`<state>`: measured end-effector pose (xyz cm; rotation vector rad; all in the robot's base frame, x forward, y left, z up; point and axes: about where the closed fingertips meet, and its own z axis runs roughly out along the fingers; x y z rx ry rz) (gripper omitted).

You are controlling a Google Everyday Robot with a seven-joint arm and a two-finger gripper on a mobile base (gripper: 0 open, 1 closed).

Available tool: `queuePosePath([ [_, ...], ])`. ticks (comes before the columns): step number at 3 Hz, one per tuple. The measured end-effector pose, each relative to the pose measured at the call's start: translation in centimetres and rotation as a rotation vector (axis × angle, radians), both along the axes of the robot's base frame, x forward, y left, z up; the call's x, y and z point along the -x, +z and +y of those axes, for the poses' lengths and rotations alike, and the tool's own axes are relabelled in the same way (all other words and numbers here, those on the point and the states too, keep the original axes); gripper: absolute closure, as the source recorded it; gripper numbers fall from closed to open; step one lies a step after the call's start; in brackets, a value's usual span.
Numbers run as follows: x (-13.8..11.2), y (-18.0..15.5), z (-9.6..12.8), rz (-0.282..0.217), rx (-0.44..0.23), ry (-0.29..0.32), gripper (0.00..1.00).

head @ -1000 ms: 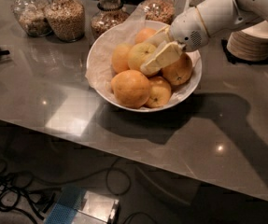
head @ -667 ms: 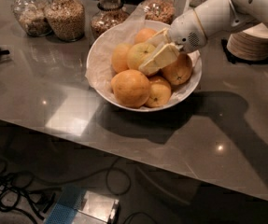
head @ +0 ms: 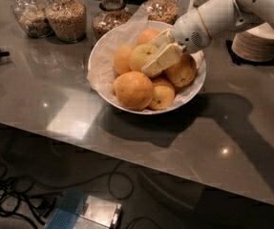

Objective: Pick orange from white bowl

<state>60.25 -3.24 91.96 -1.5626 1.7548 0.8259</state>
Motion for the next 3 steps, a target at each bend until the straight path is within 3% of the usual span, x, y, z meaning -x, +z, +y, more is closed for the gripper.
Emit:
queuePosePath([
  [1,0.0,0.2,0.0,0.000,0.000,0.000,1.00],
  [2,0.4,2.4,-1.7,-0.060,-0.135,-0.023,1.00],
  [3,1.5,6.7,-5.6,-0.155,-0.308,-0.077,1.00],
])
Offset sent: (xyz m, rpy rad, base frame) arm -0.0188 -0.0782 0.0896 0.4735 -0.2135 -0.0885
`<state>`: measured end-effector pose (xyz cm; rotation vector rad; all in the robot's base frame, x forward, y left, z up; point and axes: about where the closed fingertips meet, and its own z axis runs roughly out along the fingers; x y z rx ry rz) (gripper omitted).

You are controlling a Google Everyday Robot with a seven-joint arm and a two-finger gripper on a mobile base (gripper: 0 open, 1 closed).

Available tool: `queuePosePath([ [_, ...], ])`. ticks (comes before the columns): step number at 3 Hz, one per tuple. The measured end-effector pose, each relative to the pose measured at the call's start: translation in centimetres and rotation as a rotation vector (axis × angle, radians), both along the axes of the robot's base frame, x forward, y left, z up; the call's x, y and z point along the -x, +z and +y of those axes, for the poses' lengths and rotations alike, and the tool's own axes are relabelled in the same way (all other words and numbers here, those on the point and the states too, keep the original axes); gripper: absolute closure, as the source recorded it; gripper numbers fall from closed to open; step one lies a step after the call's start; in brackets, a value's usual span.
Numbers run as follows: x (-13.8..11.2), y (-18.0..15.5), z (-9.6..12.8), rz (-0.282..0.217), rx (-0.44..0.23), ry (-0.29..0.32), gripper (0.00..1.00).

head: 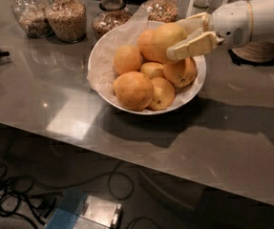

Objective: Pick orange from white bowl

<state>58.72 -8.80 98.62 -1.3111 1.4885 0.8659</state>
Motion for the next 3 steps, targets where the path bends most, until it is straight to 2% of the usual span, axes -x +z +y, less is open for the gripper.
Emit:
queuePosePath([
  [1,1.9,3.6,-3.8,-0.075,-0.087,-0.046,1.00],
  [2,6.0,6.5,-6.0,-0.164,-0.063,-0.089,1.00],
  [3,11.3,8.5,-6.4,-0.251,-0.019,-0.104,1.00],
])
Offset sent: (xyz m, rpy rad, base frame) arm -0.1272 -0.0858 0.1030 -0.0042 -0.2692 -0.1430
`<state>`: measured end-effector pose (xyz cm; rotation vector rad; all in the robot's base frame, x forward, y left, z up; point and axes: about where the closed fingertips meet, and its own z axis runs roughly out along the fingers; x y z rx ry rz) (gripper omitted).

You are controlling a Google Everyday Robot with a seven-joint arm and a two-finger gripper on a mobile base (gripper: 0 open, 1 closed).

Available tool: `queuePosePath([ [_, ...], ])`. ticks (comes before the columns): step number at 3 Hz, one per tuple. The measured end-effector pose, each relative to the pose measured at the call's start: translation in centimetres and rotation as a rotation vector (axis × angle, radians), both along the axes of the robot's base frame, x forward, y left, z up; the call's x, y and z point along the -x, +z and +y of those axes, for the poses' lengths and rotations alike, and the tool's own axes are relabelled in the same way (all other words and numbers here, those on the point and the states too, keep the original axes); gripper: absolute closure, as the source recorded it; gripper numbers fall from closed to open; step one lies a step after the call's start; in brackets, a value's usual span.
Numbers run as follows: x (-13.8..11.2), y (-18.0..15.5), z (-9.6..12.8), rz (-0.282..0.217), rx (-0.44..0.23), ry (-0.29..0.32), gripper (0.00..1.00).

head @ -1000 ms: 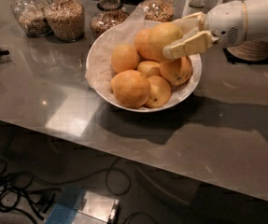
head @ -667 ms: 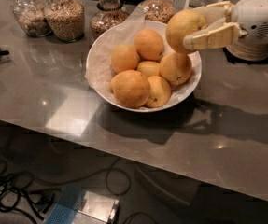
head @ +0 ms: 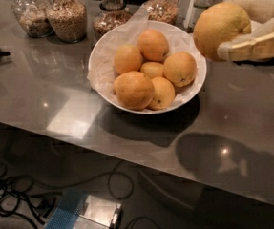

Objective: Pick orange from white bowl

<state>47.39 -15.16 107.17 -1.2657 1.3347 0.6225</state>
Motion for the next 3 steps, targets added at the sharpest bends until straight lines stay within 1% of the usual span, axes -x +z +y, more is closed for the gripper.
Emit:
queuePosePath([
  [1,3.7,0.9,0.4,-0.070,0.045,0.051,1.00],
  [2,6.0,1.3,2.0,-0.137,0.113,0.167,1.00],
  [3,6.9,1.0,3.8,-0.167,0.137,0.292,1.00],
])
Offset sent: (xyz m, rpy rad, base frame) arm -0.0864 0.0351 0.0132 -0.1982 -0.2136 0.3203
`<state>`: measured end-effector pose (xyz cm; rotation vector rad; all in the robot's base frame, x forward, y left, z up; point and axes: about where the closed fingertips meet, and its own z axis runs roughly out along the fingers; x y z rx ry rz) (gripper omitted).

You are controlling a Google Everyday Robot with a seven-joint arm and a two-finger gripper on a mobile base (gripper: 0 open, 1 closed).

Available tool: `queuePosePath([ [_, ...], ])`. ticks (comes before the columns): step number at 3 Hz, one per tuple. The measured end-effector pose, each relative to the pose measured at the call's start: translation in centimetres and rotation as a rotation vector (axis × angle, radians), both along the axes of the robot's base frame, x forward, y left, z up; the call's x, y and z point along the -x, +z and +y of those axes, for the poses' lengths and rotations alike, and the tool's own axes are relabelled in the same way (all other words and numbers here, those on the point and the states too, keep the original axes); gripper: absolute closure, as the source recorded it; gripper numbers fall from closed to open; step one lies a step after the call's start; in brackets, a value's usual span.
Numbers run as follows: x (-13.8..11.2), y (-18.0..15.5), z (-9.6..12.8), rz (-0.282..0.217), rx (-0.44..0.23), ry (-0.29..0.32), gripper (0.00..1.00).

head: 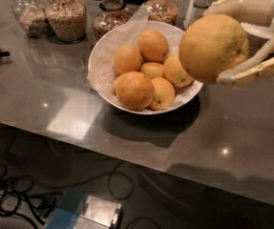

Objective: Pick orange from white bowl

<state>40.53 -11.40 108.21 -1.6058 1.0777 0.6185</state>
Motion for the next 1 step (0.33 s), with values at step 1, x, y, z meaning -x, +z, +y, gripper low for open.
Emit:
queuePosePath([
  [1,0.00,0.00,0.00,0.000,0.000,0.000,1.00],
])
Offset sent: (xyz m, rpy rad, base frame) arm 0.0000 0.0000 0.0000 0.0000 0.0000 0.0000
